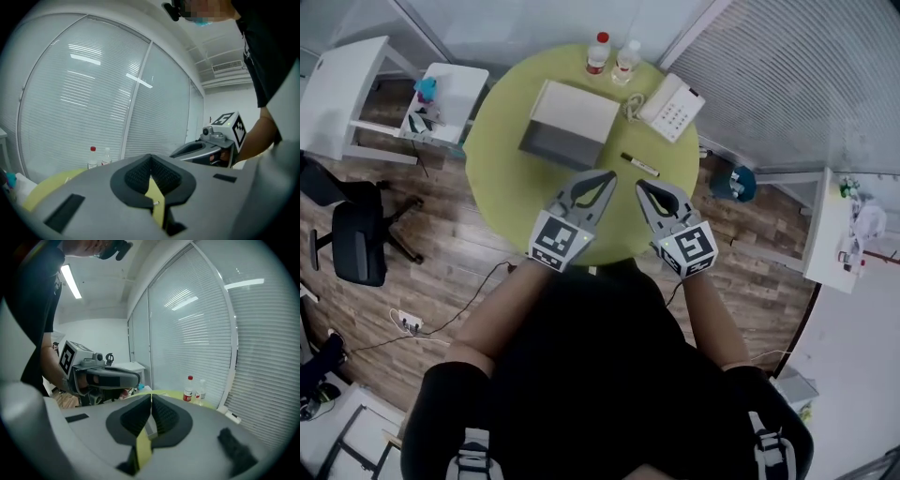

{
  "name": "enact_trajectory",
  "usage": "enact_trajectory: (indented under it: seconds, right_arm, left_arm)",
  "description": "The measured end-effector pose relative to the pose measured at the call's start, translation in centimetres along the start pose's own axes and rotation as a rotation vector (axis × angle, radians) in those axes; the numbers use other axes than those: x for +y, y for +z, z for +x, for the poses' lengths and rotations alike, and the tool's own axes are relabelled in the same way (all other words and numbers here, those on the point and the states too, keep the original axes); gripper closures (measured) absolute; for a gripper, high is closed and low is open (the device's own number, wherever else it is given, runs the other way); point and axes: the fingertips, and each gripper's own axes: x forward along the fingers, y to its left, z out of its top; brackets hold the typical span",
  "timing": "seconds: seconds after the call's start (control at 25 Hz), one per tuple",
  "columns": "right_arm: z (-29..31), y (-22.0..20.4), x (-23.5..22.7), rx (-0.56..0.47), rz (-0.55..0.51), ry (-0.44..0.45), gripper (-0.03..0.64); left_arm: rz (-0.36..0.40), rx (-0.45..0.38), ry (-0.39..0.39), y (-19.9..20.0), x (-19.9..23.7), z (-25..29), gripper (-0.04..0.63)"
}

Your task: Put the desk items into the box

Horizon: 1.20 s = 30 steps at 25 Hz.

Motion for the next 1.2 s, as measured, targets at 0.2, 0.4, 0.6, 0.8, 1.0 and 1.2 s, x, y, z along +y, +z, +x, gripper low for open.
enact_trajectory:
  seconds: [0.2, 0.4, 0.6, 0.8, 1.0, 1.2]
  right_arm:
    - [0.9, -2.1, -3.0, 0.020, -0.045, 0.061, 0.598]
    - [2.0, -5.2, -6.5, 0.056, -0.056, 0.113, 0.598]
    - [4.1, -10.0, -9.1, 0.146, -0.082, 0.182, 0.597]
    - [6.6, -16.0, -11.1, 0.256, -0.085, 0.248, 0.597]
    - [9.6, -22.0, -12.0, 0.365, -0.095, 0.309, 0.597]
    - [11.8, -27.0, -12.6, 0.459, -0.130, 0.335, 0.539]
  left_arm:
    - [-0.017, 0.003, 0.075, -1.8, 0.5, 3.1, 0.589]
    - [-0.008, 0.005, 0.150, -3.5, 1.1, 6.2, 0.589]
    - [-0.016, -0.007, 0.192, -6.1, 1.7, 8.6, 0.589]
    - [-0.045, -0.014, 0.222, -9.7, 2.3, 10.9, 0.589]
    - [-0.033, 0.004, 0.279, -13.5, 3.6, 12.5, 0.589]
    - [-0.043, -0.002, 0.309, -16.3, 4.5, 13.9, 0.589]
